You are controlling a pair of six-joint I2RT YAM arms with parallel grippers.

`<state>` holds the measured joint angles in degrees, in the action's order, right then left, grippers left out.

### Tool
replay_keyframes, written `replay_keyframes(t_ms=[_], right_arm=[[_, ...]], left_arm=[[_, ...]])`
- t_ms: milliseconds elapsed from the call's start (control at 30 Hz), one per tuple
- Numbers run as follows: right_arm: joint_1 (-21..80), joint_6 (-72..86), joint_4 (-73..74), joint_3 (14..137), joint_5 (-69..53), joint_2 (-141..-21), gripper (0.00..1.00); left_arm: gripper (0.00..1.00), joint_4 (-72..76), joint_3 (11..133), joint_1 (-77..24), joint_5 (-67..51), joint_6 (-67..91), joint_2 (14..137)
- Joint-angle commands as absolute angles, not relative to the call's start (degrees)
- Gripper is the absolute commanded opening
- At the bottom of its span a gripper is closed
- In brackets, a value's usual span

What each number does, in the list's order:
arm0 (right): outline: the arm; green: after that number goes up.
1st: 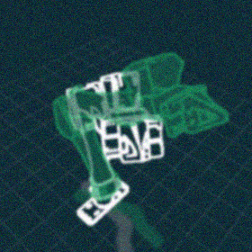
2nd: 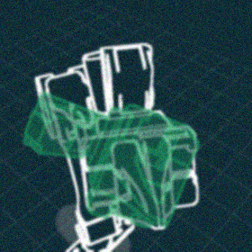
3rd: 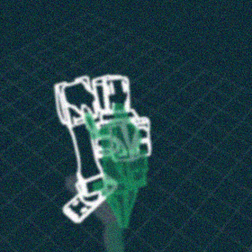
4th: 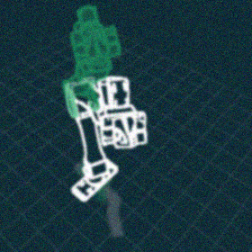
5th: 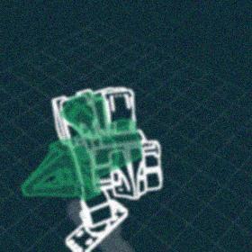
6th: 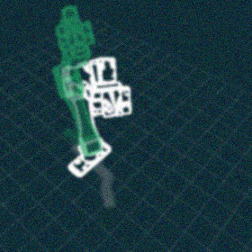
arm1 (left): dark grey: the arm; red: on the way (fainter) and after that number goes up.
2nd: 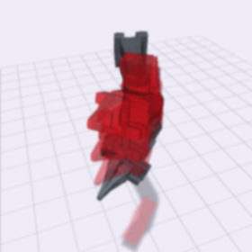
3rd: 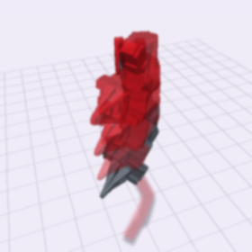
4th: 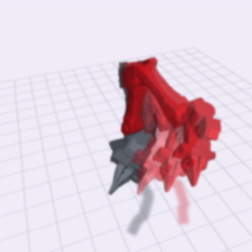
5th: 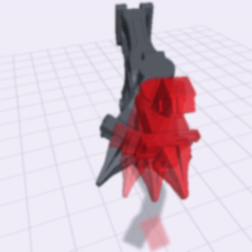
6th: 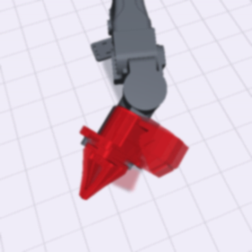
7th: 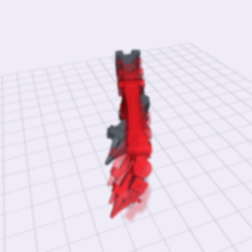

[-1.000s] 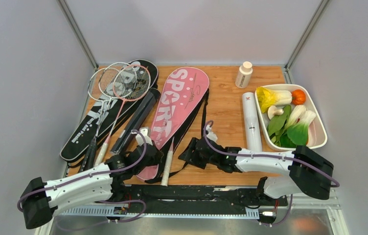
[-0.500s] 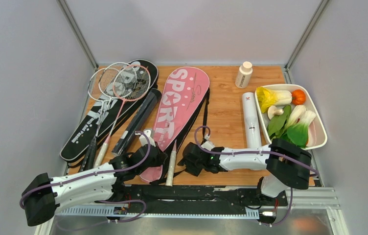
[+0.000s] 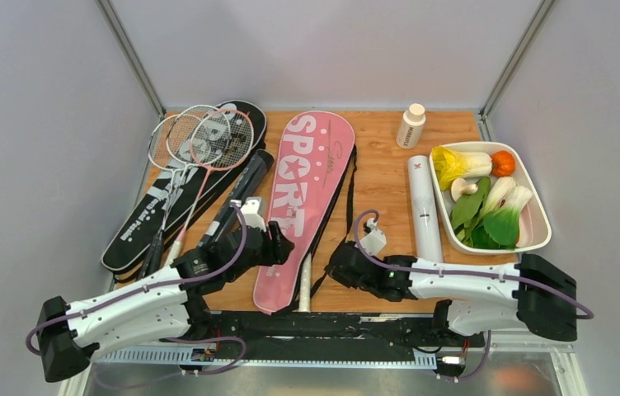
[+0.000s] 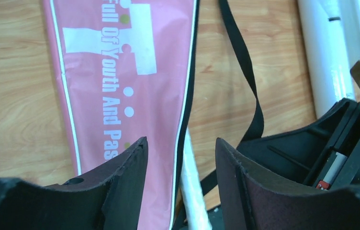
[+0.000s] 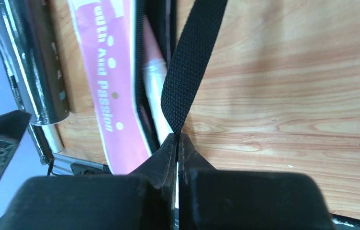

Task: Pack up the badminton gear
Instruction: Adjust the racket bag at the center of the board.

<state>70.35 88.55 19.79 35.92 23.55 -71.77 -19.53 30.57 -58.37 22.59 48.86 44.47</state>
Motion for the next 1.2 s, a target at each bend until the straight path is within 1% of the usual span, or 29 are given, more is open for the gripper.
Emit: replay_keyframes(t_ms=[0, 200, 267, 400, 500, 567, 700, 933, 1033, 1167], right_arm=[[71.50, 82.57, 17.85, 33.72, 31.31, -66.88, 0.00], [73.05, 80.21, 13.75, 30.56, 30.21, -64.74, 0.00], [73.61, 80.81, 13.56, 29.49, 30.07, -64.24, 0.00], [75.27, 83.35, 13.37, 26.90, 31.15, -62.17, 0.00], [75.96, 84.35, 13.06, 25.43, 32.21, -61.01, 0.00], [76.19, 84.29, 12.97, 24.67, 32.66, -60.43, 0.00], [76.20, 84.26, 12.47, 22.71, 33.19, -58.24, 0.00], [76.33, 84.04, 12.01, 19.63, 33.10, -53.82, 0.00], [76.44, 84.72, 11.79, 18.50, 33.20, -53.09, 0.00], [76.64, 84.35, 10.81, 17.47, 33.44, -52.56, 0.00]], left_arm=[[0.60, -19.44, 33.65, -58.51, 12.12, 47.91, 47.52], [0.60, -17.43, 36.71, -59.04, 1.20, 45.42, 57.61], [0.61, -17.59, 37.24, -60.53, 0.72, 46.40, 61.64], [0.60, -20.36, 37.95, -63.61, 3.89, 55.81, 65.00], [0.60, -24.52, 41.16, -67.00, 7.86, 60.63, 67.43], [0.60, -27.54, 43.67, -68.91, 10.61, 61.91, 69.86], [0.61, -28.92, 46.05, -71.30, 11.75, 63.64, 75.64], [0.61, -34.34, 49.40, -72.15, 11.40, 69.44, 84.68], [0.61, -39.12, 52.20, -73.72, 14.36, 71.92, 86.88], [0.60, -41.95, 55.35, -74.52, 16.03, 73.03, 91.45]])
